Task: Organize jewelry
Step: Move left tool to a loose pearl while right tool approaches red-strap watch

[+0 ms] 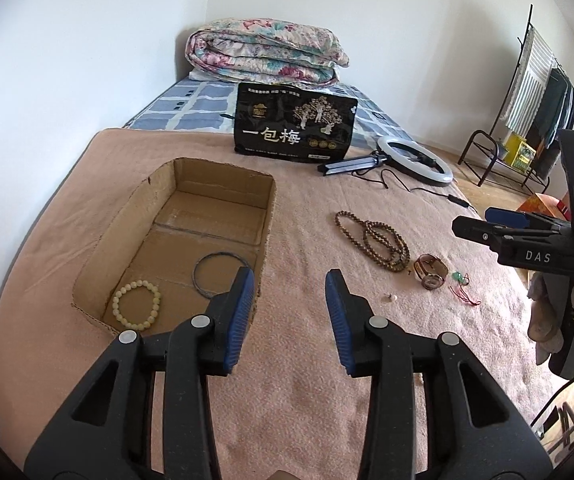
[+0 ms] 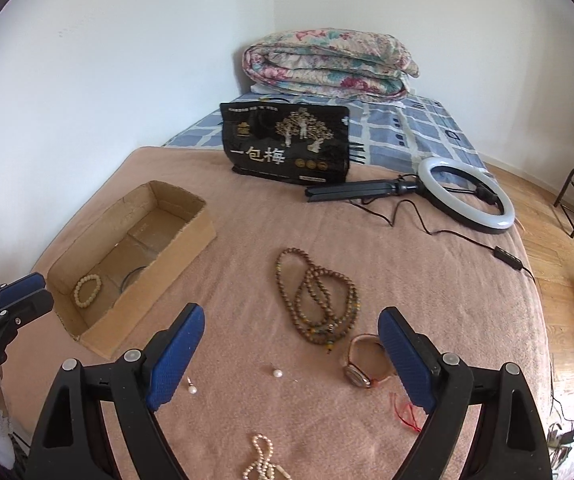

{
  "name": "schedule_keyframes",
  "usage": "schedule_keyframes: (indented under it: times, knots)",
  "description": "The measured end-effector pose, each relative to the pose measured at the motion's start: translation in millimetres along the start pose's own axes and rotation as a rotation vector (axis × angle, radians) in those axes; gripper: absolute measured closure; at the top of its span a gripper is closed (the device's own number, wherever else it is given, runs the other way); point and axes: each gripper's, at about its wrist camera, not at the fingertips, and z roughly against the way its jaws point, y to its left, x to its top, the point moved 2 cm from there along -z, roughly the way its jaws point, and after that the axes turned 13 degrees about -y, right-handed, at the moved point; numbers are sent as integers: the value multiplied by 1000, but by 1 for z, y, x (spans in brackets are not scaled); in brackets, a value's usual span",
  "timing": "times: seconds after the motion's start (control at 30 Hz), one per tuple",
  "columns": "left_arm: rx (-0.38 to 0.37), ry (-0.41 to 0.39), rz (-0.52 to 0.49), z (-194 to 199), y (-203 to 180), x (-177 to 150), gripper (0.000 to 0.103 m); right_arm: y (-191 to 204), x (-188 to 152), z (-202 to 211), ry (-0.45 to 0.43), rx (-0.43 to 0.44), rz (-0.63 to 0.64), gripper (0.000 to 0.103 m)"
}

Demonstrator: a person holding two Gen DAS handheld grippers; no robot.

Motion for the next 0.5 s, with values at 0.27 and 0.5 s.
schedule_keyframes:
  times: [0.27, 0.5]
  knots:
    - [-68, 61, -56, -15, -37, -22, 66, -56, -21, 5, 40, -81, -46, 13]
    - [-122, 145, -80, -36, -62, -50, 66, -94, -41, -5, 86, -111, -105, 13]
